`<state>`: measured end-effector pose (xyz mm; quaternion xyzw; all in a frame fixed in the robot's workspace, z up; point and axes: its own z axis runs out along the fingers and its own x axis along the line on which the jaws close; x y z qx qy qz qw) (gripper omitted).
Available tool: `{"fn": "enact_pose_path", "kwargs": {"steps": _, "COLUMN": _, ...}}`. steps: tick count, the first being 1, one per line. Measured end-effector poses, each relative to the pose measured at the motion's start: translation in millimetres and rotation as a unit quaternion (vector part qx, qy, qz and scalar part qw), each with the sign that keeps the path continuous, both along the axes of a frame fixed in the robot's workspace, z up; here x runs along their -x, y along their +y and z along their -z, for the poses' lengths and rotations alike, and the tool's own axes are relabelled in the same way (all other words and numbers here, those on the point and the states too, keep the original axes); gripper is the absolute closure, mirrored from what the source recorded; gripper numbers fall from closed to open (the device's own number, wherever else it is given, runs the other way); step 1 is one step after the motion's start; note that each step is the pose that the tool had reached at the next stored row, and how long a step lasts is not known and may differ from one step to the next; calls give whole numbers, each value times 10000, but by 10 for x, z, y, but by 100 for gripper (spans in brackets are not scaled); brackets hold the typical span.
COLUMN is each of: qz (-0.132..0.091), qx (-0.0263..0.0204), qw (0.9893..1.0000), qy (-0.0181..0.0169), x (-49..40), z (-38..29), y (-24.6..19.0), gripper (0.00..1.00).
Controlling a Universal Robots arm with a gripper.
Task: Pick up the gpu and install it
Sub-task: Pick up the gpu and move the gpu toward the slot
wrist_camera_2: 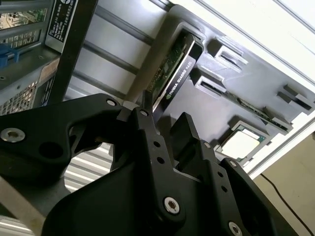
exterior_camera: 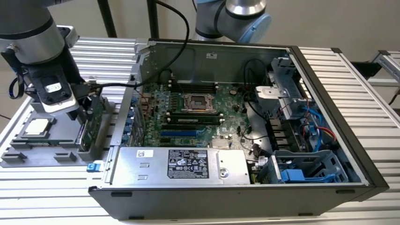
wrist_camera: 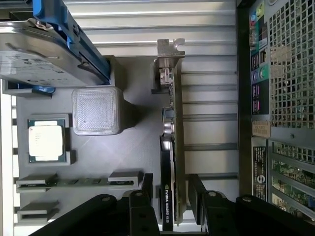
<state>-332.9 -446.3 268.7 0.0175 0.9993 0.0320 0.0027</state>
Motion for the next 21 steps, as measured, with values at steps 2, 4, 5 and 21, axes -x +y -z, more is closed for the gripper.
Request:
{"fn": "enact_pose_path", "kwargs": {"steps": 2, "qz": -3, "qx": 0, "qw": 10000, "qy": 0, "x": 0, "z": 17, "y": 0, "gripper": 0}}
{"fn": "enact_pose_path", "kwargs": {"steps": 4, "qz": -8, "qx": 0, "qw": 10000, "qy": 0, "x": 0, "z": 34, "y": 0, "gripper": 0}}
{"fn": "enact_pose_path", "kwargs": {"steps": 5, "qz": -11, "qx": 0, "qw": 10000, "qy": 0, "x": 0, "z": 42, "y": 0, "gripper": 0}}
{"fn": "enact_pose_path", "kwargs": {"steps": 21, "qz": -69, "qx": 0, "qw": 10000, "qy": 0, "x": 0, "z": 185, "y": 0, "gripper": 0}}
